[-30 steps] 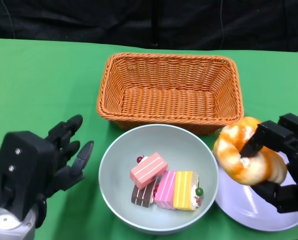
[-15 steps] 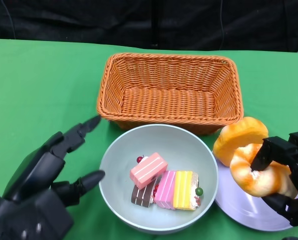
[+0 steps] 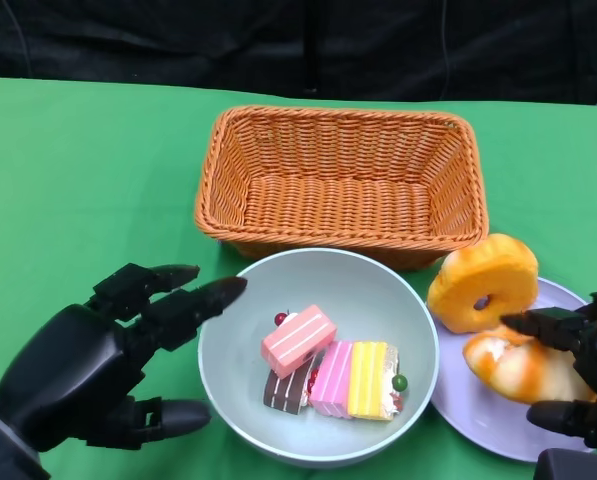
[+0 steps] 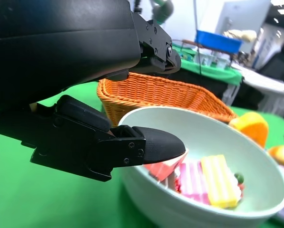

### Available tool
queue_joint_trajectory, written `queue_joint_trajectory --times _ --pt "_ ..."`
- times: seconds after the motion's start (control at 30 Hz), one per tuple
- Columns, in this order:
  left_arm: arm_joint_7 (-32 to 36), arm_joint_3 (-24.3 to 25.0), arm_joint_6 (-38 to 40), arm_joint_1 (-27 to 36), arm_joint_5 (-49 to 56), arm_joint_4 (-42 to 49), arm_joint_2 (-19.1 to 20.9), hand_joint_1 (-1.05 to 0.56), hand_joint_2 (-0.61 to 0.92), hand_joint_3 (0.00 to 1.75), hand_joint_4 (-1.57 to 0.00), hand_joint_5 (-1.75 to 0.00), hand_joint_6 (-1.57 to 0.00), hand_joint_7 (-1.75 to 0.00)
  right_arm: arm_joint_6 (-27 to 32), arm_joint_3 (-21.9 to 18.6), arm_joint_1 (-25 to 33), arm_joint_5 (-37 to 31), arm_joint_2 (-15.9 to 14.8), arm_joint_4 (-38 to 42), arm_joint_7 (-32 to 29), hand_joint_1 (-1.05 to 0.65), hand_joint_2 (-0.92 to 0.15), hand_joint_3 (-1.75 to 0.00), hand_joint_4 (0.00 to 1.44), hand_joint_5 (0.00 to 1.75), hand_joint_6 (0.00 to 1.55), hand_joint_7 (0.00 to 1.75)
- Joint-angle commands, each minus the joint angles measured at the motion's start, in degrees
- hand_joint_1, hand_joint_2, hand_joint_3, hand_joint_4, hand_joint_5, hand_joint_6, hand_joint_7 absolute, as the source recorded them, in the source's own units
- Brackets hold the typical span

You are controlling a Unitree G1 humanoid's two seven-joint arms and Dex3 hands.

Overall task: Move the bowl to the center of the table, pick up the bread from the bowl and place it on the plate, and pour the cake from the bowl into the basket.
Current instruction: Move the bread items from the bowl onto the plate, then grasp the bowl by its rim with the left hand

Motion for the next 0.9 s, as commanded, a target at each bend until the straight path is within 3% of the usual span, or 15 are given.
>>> queue_joint_trajectory --times 0.03,0.37,0.5,0.67,0.7,0.8,0.83,0.9 --pt "1.09 -1.17 -3.47 -2.30 3.67 1.95 2.97 -0.76 0.92 0.38 -0.01 -0.57 -0.25 -0.04 3.28 0.63 1.12 -2.02 -0.50 -2.85 2.81 -0.84 -0.92 -0.31 0.04 0.50 0.15 0.00" --pt "4.93 -6.77 -12.81 -9.82 15.98 7.16 7.46 -0.82 0.92 0.14 -0.15 -0.70 -0.45 -0.09 9.08 2.44 2.05 -6.23 0.47 -7.98 6.43 -0.97 -0.92 -0.43 0.03 0.62 0.04 0.00" --pt "7.32 -9.58 -13.27 -12.62 22.05 7.92 8.14 -0.72 0.91 0.06 -0.23 -0.75 -0.52 -0.10 8.92 2.22 2.57 -5.48 1.79 -8.86 3.86 -0.96 -0.92 -0.45 0.08 0.66 0.05 0.01" --pt "15.81 -14.79 -13.08 -16.85 31.94 10.61 8.04 -0.50 0.91 0.01 -0.24 -1.00 -0.62 -0.13 5.52 0.73 4.21 -1.52 3.01 -10.36 -1.09 -0.87 -0.92 -0.46 0.14 0.67 0.09 0.03" --pt "17.92 -16.11 -13.04 -18.02 33.80 11.58 8.08 -0.46 0.91 0.00 -0.22 -1.10 -0.62 -0.20 4.72 0.46 4.55 -0.79 3.21 -10.77 -2.10 -0.84 -0.92 -0.46 0.17 0.67 0.12 0.04" --pt "24.30 -20.31 -12.15 -21.65 38.99 15.17 8.26 -0.47 0.88 0.00 -0.19 -1.23 -0.39 -0.74 1.88 -0.23 5.57 2.04 4.38 -11.71 -5.63 -0.75 -0.92 -0.42 0.31 0.64 0.24 0.09" --pt "27.44 -21.86 -11.63 -22.79 40.78 16.60 8.09 -0.48 0.87 0.00 -0.20 -1.23 -0.38 -0.78 0.56 -0.49 5.95 3.64 5.07 -11.98 -7.12 -0.73 -0.92 -0.41 0.34 0.63 0.27 0.10" --pt "31.88 -24.23 -10.74 -24.29 42.82 18.50 8.10 -0.50 0.89 0.00 -0.26 -1.21 -0.50 -0.68 -1.08 -0.85 6.37 5.43 5.76 -12.08 -8.72 -0.67 -0.92 -0.37 0.46 0.66 0.36 0.13"
